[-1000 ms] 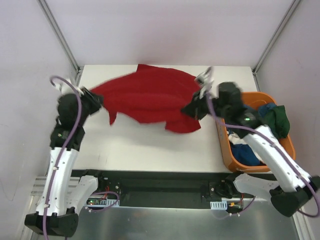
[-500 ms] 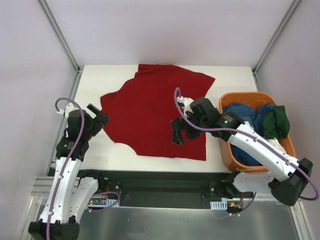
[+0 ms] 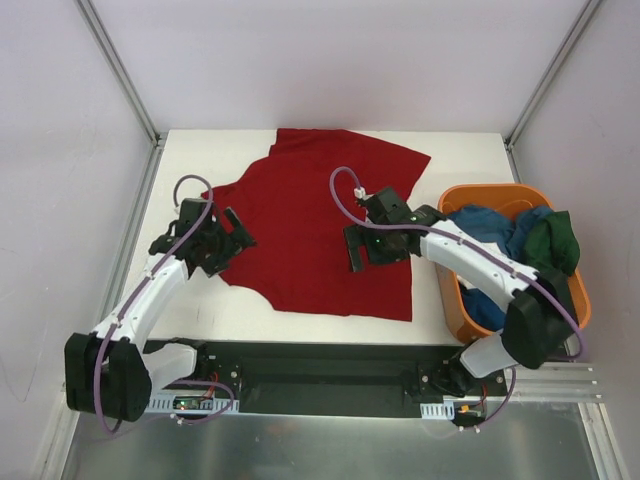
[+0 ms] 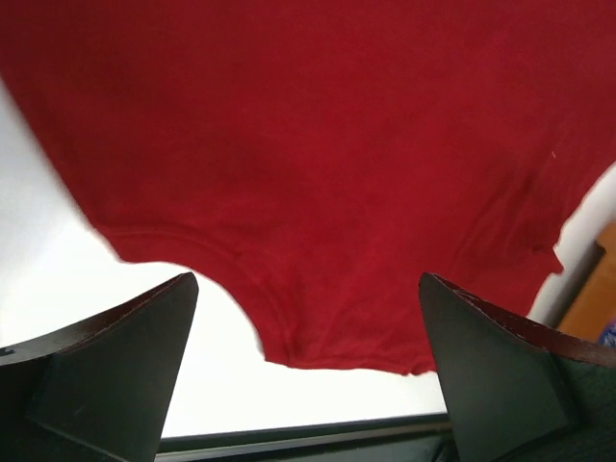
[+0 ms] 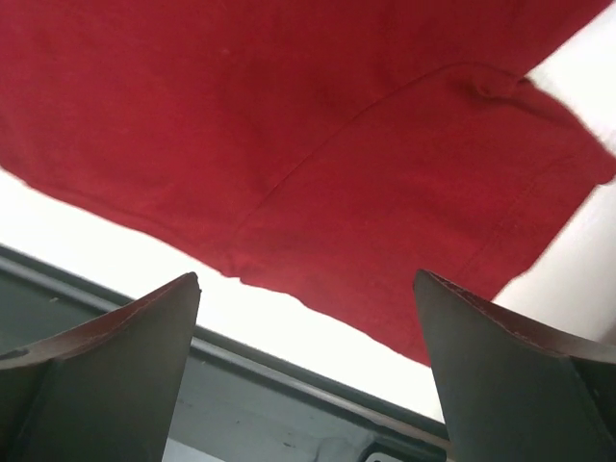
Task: Fold and stack the t-shirts
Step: Flatten the tshirt out
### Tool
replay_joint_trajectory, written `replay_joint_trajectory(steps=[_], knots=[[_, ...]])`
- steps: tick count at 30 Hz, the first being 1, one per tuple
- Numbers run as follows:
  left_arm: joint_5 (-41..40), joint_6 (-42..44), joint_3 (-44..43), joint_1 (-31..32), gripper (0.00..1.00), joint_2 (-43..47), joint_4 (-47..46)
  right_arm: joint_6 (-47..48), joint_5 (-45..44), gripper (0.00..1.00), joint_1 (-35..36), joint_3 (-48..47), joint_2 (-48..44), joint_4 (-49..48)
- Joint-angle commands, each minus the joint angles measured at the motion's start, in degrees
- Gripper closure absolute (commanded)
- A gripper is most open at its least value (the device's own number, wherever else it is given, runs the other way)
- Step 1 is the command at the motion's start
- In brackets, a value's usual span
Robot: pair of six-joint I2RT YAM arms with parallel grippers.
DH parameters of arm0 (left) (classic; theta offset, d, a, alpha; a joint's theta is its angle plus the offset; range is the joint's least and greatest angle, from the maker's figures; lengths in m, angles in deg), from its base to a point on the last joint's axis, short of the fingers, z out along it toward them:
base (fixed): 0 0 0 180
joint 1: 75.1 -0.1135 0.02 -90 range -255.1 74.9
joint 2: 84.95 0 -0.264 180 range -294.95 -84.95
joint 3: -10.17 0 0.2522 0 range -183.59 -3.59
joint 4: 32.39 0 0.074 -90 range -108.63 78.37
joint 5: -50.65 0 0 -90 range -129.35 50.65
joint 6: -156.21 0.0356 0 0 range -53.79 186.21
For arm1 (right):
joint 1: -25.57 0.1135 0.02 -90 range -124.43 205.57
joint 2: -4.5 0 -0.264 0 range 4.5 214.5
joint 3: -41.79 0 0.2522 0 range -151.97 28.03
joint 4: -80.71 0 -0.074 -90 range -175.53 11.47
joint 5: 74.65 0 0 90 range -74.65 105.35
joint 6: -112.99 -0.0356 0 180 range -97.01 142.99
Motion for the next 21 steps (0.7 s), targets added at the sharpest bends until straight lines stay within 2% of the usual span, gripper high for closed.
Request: replay_joint_trajectory(steps=[1,7,10,13,16,18,21], knots=[[4.59,-0.44,-0.22,1.53,0.01,-6.24,-10.39,-1.62,0.7,0.03,0.18,0.56,6.69,-4.26],[7.58,0.7,-6.63,1.35,0.01,-22.23,-12.16,-2.23,3.07,0.03,0.61,1.96,13.65,-9.36],[8.11,0.79,-8.74,0.65,0.01,-27.6,-12.16,-2.41,2.82,0.03,3.24,2.58,15.07,-10.15],[6.36,0.96,-8.84,-1.37,0.01,-29.72,-12.16,-1.35,3.69,0.03,9.56,1.88,16.03,-10.33],[4.42,1.58,-8.57,-3.91,0.01,-29.99,-12.16,-1.35,8.42,0.03,14.13,0.04,18.49,-12.52],[3.89,2.36,-8.83,-6.28,0.01,-30.68,-12.07,-1.53,15.18,0.03,16.25,-1.8,21.55,-16.03],[2.49,3.16,-10.32,-9.88,0.01,-32.96,-11.89,-0.92,22.05,0.03,20.21,-8.56,27.6,-18.94]])
